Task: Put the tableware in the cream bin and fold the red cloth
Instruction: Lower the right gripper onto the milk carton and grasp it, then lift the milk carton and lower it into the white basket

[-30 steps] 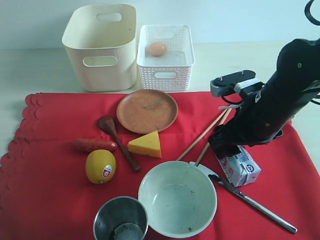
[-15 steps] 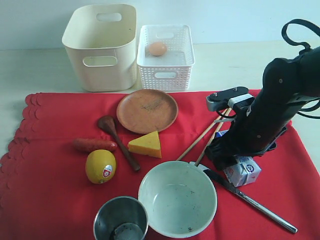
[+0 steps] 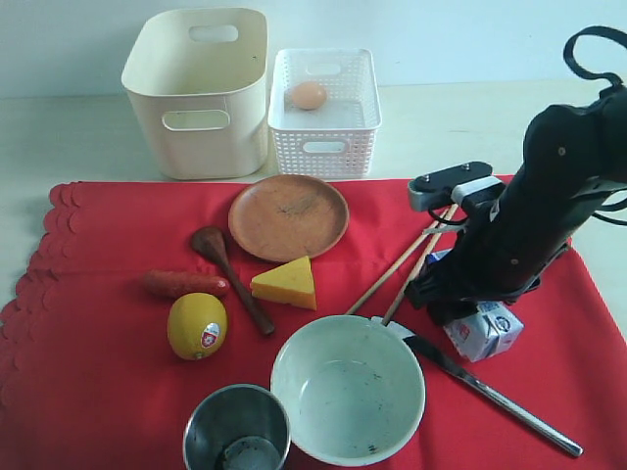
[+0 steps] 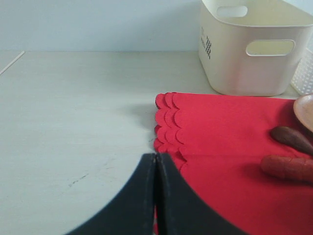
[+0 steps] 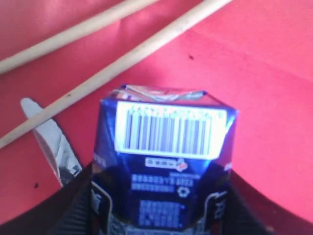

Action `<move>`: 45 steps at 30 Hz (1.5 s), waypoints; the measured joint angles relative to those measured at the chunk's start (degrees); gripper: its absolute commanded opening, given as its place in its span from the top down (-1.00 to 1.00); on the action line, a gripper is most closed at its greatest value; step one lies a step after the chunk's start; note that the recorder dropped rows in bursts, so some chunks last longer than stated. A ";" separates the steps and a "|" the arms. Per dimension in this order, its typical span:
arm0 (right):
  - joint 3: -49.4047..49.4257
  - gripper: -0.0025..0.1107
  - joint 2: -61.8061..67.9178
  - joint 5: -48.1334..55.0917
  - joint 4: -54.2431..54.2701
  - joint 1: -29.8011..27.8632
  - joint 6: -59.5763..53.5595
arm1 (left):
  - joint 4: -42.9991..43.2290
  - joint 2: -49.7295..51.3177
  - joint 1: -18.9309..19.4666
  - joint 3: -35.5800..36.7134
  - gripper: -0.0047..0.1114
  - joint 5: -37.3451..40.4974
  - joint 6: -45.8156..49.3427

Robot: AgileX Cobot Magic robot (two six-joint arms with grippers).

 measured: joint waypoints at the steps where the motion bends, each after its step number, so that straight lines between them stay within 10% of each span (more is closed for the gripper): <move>1: 0.00 0.96 -0.93 0.12 -0.23 0.00 0.00 | 0.00 0.00 0.00 0.00 0.92 0.00 0.00; 21: -2.98 0.96 -19.18 3.71 0.11 0.00 0.00 | 0.00 0.00 0.00 0.00 0.92 0.00 0.00; 45: -34.57 0.96 -3.01 3.54 1.62 0.00 -1.35 | 0.00 0.00 0.00 0.00 0.92 0.00 0.00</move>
